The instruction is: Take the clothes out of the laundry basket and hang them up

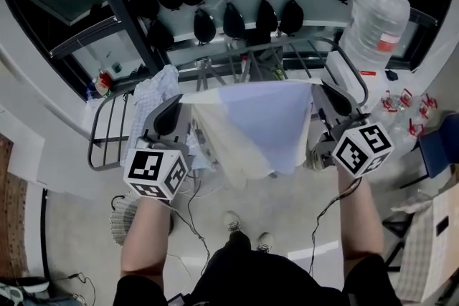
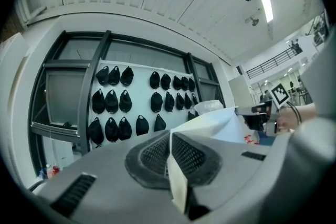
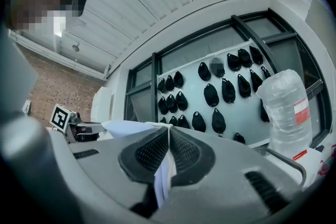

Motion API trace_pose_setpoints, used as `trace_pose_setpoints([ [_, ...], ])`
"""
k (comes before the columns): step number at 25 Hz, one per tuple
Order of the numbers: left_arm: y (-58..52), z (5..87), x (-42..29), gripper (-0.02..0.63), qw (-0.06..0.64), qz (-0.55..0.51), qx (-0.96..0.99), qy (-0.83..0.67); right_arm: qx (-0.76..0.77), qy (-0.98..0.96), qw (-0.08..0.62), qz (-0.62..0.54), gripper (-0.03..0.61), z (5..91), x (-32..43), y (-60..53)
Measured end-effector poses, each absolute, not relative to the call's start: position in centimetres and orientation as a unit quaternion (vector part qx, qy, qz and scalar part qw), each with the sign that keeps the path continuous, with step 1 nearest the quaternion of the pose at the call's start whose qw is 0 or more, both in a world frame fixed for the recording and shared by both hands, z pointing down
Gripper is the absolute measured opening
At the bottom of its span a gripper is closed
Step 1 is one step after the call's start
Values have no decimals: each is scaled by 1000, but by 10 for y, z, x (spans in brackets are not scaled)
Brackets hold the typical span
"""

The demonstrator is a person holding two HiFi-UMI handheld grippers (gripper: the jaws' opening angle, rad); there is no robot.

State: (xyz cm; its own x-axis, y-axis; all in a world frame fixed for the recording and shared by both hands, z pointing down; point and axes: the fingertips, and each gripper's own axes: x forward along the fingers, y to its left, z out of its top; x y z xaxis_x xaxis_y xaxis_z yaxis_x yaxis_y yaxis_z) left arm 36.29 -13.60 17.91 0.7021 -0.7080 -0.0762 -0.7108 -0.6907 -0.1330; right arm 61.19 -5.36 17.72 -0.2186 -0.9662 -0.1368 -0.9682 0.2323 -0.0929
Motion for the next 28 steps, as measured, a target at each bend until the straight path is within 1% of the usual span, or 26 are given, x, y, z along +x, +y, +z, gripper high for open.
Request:
trace_pose_setpoints([
  [13, -272, 178, 360, 9, 62, 30, -932, 356, -651, 755, 76, 12, 12, 166, 601, -169],
  [21, -329, 175, 339, 8, 66, 30, -931, 359, -654, 752, 75, 15, 12, 164, 579, -227],
  [28, -377, 173, 335, 8, 71, 25, -923, 377, -643, 762, 71, 17, 12, 163, 579, -283],
])
